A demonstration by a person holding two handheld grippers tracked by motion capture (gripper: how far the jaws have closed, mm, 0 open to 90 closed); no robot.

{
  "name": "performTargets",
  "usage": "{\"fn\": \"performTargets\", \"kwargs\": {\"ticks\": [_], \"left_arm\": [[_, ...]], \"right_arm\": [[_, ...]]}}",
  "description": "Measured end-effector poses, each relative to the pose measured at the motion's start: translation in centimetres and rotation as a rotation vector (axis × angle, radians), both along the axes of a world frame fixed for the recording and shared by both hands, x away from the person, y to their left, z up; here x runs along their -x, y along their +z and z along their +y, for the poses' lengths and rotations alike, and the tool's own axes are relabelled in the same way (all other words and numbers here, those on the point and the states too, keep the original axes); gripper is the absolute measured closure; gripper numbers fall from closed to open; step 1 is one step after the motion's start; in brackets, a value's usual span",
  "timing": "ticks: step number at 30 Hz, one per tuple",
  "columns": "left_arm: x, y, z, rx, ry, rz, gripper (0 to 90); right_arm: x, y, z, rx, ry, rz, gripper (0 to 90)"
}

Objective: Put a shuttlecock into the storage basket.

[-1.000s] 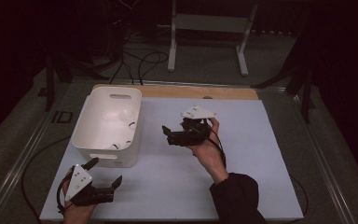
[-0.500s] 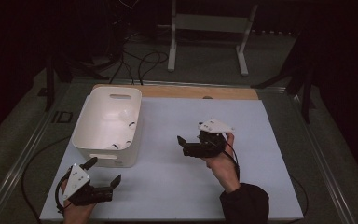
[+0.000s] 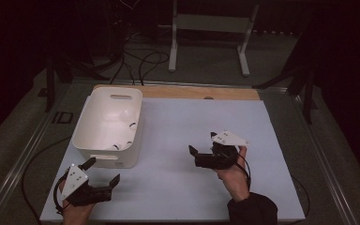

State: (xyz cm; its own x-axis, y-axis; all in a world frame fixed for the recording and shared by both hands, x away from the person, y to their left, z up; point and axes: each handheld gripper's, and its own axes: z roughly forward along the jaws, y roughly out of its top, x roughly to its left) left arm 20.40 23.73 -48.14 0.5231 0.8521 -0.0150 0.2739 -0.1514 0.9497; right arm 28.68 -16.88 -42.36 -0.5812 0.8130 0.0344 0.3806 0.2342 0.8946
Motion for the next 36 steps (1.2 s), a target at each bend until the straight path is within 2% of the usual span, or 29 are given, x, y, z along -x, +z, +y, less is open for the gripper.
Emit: {"fn": "performTargets", "kwargs": {"ticks": [5, 11, 16, 21, 24, 28, 30, 36], "left_arm": [[0.0, 0.0, 0.1, 0.006, 0.005, 0.005, 0.3], [-0.1, 0.1, 0.2, 0.015, 0.010, 0.006, 0.3], [-0.1, 0.2, 0.4, 0.032, 0.017, 0.003, 0.3], [0.0, 0.3, 0.5, 0.036, 0.028, -0.002, 0.3], [0.0, 0.3, 0.6, 0.037, 0.031, -0.005, 0.3], [0.0, 0.4, 0.6, 0.044, 0.033, -0.009, 0.3], [0.0, 0.3, 0.7, 0.046, 0.030, -0.011, 0.3], [0.0, 0.3, 0.7, 0.040, 0.028, -0.009, 0.3]], "right_arm": [[0.8, 0.1, -1.5, -0.011, -0.030, -0.041, 8.4], [1.5, -0.7, -3.1, 0.010, -0.048, -0.052, 8.4], [2.8, -1.4, -5.0, 0.008, -0.058, -0.070, 8.4], [3.4, -2.1, -6.3, -0.018, -0.059, -0.079, 8.5], [3.7, -2.8, -6.7, -0.008, -0.065, -0.085, 8.5], [3.8, -3.5, -7.2, -0.026, -0.059, -0.087, 8.5], [3.8, -4.2, -7.7, -0.035, -0.065, -0.103, 8.5], [3.9, -4.8, -8.2, -0.052, -0.076, -0.129, 8.5]]}}
